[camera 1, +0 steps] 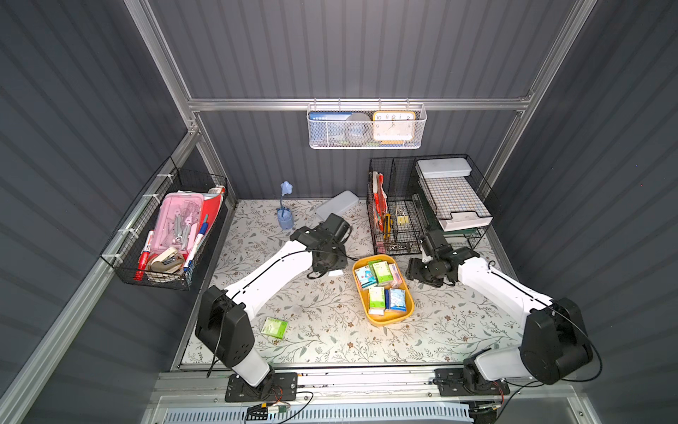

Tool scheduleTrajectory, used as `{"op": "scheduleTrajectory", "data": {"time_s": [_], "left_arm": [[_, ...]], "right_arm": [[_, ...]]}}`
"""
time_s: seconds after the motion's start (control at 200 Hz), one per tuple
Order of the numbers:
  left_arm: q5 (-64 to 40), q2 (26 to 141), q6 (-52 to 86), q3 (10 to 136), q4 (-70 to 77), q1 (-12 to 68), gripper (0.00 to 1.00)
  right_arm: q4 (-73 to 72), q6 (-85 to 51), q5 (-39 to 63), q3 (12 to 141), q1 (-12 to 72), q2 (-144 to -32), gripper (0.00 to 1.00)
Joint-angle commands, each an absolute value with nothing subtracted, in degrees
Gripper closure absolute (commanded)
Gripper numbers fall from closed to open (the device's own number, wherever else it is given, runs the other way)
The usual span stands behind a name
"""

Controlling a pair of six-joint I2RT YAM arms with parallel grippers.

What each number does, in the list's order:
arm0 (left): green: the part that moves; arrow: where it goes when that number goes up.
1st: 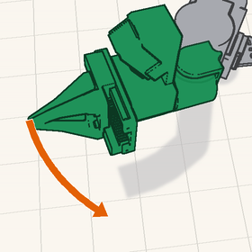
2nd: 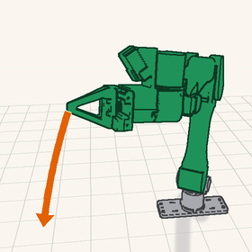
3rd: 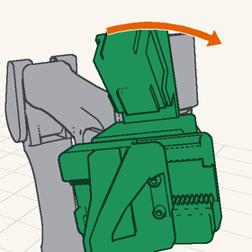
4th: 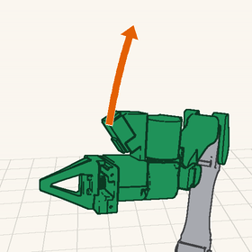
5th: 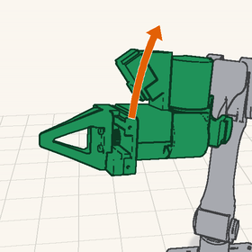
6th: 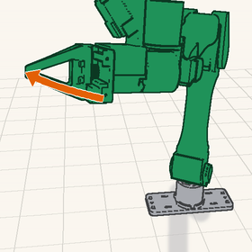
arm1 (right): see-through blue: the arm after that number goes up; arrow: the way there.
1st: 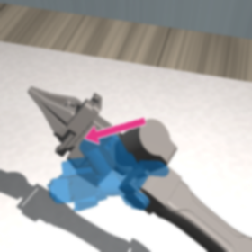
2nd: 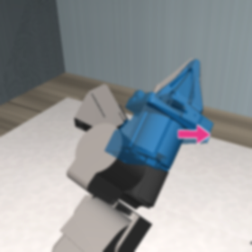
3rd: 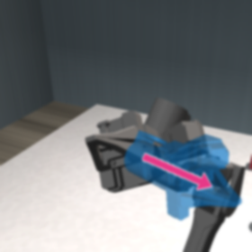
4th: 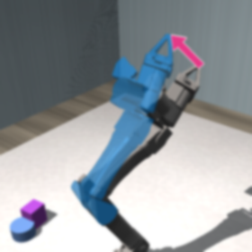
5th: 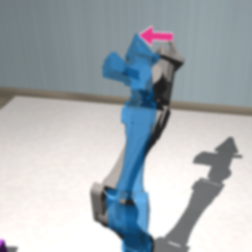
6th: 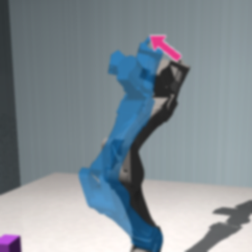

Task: Put the pocket tissues into the storage box
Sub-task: Place the pocket tissues in the storage box.

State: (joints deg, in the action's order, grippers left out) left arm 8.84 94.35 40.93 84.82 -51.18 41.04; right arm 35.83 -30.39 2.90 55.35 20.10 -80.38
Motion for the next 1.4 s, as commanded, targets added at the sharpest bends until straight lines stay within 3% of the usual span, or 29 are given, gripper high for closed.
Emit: {"op": "scheduleTrajectory", "data": {"time_s": [0.0,0.17,0.495,0.75,0.981,1.031,1.121,1.196,1.396], "left_arm": [[8.65,98.45,44.7,88.45,-55.66,45.6,0.61],[1.95,103.77,51.2,92.11,-51.77,52.35,0.61],[-3.9,110.86,60.0,95.9,-46.77,57.02,0.6],[-5.49,120.89,58.66,106.91,-53.44,58.49,0.59],[-6.11,122.48,59.53,107.6,-56.86,58.57,0.57],[-6.34,123.14,59.19,108.46,-57.39,58.6,0.53],[-6.76,124.63,58.29,110.39,-58.49,58.62,0.33],[-6.64,125.24,57.7,111.51,-59.15,58.61,0.25],[-4.61,122.65,58.09,111.53,-58.58,58.56,0.22]], "right_arm": [[36.13,-31.25,2.8,53.43,19.19,-77.76,0.33],[36.04,-31.45,3.34,51.38,17.98,-76.07,0.33],[35.35,-31.96,4.75,52.21,17.31,-74.71,0.33],[35.14,-31.93,4.92,52.71,17.28,-74.06,0.33],[35.28,-31.57,4.83,53.39,17.14,-74.04,0.33],[35.24,-31.49,4.75,53.52,17.18,-74.17,0.33],[35.12,-31.57,4.76,53.44,17.14,-74.31,0.33],[35.05,-31.43,5.01,53.44,17.14,-74.44,0.33],[35.48,-30.23,6.14,54.03,17.22,-74.52,0.33]]}}
